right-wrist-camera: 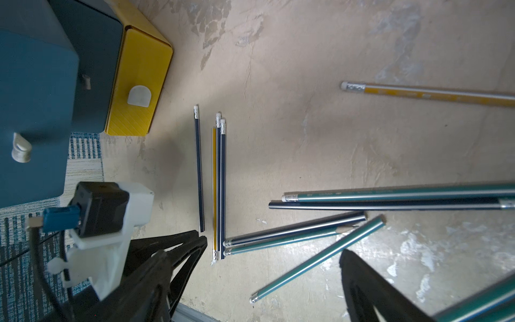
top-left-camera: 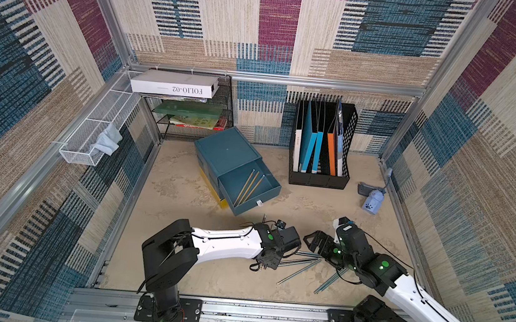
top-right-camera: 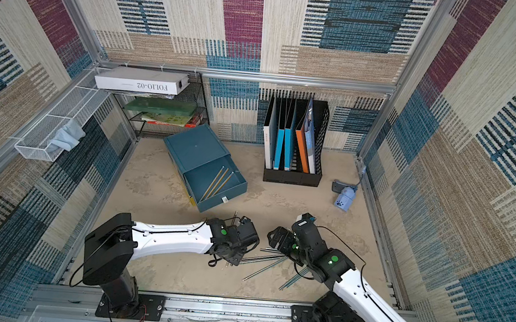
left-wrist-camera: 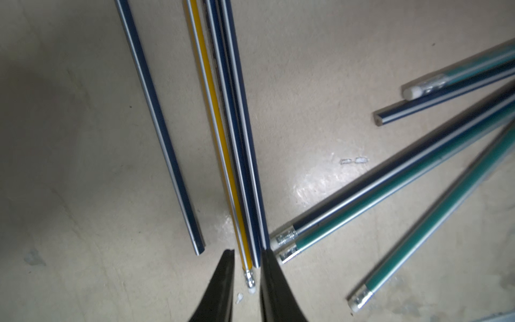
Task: Please place the pencils in the drawer according to their color
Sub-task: Pick up the pencil from the center of the board.
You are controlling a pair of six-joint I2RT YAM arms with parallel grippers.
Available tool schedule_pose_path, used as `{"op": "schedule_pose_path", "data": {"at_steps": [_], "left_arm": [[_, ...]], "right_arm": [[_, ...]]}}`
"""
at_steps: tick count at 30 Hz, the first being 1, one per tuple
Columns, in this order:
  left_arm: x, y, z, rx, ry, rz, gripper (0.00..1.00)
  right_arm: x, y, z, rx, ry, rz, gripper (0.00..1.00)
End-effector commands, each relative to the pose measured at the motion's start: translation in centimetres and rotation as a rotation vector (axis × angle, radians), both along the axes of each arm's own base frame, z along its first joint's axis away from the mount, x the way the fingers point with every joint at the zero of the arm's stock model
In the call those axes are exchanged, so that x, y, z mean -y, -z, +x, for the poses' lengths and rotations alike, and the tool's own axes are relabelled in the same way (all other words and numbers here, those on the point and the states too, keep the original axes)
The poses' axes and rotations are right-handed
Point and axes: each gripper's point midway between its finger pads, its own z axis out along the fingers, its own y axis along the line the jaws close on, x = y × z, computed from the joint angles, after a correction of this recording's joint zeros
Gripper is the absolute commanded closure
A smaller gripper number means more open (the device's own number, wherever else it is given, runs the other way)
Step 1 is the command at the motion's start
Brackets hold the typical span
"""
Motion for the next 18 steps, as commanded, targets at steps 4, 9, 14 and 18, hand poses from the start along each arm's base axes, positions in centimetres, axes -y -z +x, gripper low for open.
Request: {"op": "schedule_pose_path", "data": {"at_steps": [4, 9, 14, 18], "left_arm": [[0.0, 0.8, 0.9, 0.031, -0.001, 0.028, 0.79], [-0.5, 1.3, 1.4, 0.036, -0.016, 0.042, 0.79], [-0.9, 1.5, 1.9, 0.035, -0.027, 0.040, 0.79], [-0.8, 1.9, 2.0, 0.026, -0.023, 0.044, 0.79]], "right_arm": [[0.2, 0.3, -0.1, -0.010, 0.001, -0.014, 0.02], [0.2, 0.3, -0.2, -0.011, -0.001, -0.016, 0.02], [0.2, 0.5, -0.1, -0.013, 0.000, -0.019, 0.02], [0.2, 0.4, -0.1, -0.011, -0.001, -0.017, 0.02]]}}
